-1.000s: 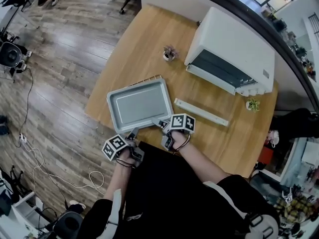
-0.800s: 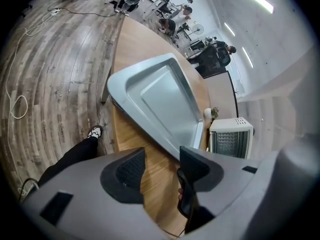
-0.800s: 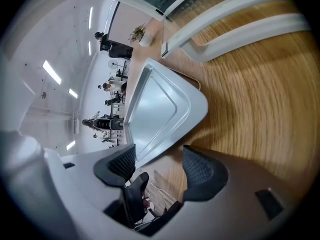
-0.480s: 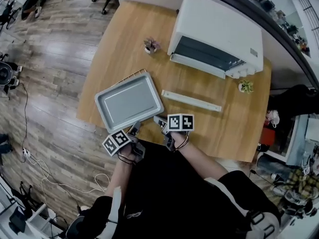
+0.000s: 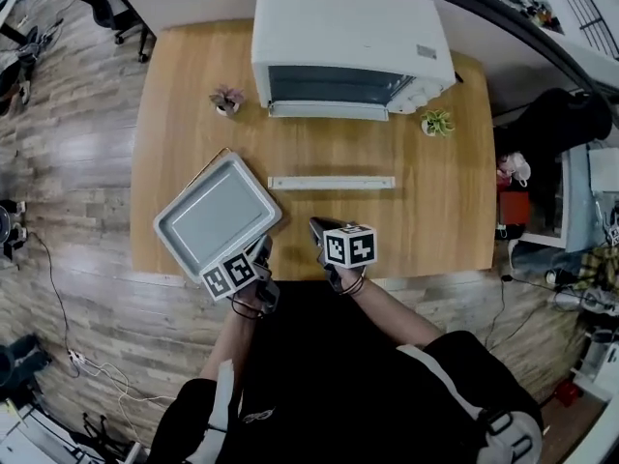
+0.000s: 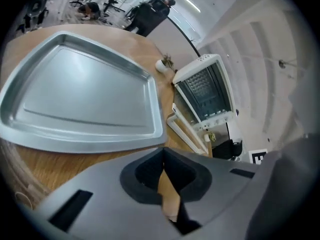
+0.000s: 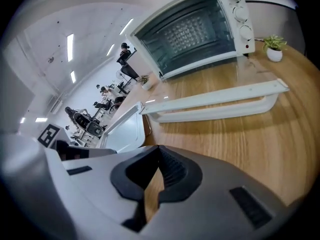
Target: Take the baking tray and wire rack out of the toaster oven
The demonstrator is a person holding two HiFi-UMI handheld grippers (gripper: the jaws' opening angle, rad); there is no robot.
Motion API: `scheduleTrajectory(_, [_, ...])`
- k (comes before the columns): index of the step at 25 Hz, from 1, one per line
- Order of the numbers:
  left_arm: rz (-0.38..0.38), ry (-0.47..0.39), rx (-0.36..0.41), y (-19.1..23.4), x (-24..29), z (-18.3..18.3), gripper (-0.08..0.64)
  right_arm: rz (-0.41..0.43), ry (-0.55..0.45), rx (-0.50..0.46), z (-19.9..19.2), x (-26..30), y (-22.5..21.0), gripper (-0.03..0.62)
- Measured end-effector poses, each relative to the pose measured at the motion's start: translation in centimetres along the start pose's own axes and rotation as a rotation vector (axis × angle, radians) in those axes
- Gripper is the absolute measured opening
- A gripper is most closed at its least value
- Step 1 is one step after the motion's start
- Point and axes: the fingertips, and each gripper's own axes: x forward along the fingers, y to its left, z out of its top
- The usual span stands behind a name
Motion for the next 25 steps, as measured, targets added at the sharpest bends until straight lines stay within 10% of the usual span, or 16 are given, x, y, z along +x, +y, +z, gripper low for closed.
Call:
scheduleTrajectory(15, [-0.048,0.201,0.495,-8.4,5.6,-2.1,0.023,-0.198,-0.217,0.001,0.7,-7.9,-5.9,0.006])
scheduleTrajectory(25, [-0.173,-0.019,0.773,-19.7,3.4,3.3,0.023,-0.221,-0.477,-0.128,9.5,-14.7,-3.2,0.006])
